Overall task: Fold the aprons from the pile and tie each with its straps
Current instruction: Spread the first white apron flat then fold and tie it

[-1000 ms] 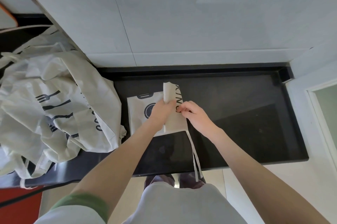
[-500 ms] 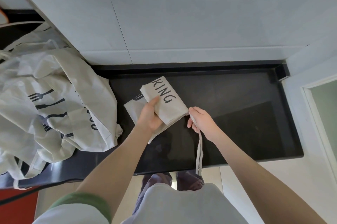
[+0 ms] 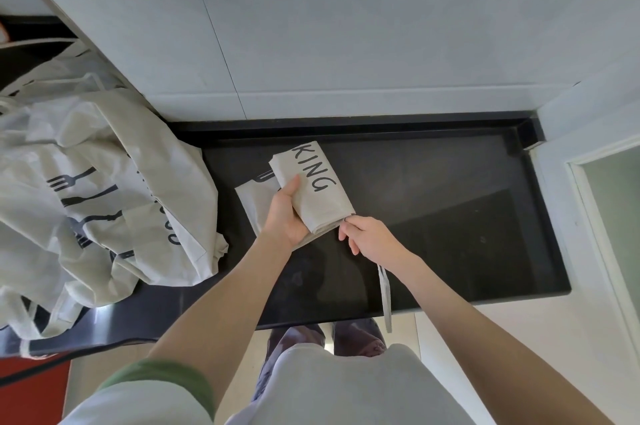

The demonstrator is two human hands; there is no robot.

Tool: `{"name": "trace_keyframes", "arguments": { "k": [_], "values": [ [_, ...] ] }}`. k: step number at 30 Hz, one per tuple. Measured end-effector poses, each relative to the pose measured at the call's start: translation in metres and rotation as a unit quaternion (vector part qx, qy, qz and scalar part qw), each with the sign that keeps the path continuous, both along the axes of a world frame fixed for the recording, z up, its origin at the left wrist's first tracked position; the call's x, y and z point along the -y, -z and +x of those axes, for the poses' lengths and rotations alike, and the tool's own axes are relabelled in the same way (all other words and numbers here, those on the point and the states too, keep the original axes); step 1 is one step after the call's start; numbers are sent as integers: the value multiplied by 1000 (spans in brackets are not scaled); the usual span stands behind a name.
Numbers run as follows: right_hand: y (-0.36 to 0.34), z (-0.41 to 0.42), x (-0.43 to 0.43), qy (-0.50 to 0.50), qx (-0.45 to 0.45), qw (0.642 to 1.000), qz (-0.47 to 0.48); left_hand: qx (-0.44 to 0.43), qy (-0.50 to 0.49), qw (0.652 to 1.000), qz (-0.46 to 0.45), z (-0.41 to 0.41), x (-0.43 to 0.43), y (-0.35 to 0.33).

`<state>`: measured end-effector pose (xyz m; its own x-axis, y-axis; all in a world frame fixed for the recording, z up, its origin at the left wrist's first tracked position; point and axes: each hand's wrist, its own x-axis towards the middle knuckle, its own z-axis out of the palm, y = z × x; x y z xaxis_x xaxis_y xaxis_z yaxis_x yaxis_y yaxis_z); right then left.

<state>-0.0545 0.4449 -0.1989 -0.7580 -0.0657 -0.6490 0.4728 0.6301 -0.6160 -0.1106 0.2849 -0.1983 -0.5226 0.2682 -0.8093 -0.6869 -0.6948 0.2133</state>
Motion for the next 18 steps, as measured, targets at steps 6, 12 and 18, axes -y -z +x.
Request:
{"name": "trace_keyframes", "arguments": {
  "k": [6,12,18],
  "values": [
    [-8,-1,-6,59,-40,996,-54,12,3,1000,-9,-5,0,-17],
    [-24,-4,-4,115,-139,983,-18,24,-30,998,-53,-16,-7,-32],
    [-38,-9,-3,101,-196,975,38,3,-17,997,-81,-25,-9,-53]
  ]
}}
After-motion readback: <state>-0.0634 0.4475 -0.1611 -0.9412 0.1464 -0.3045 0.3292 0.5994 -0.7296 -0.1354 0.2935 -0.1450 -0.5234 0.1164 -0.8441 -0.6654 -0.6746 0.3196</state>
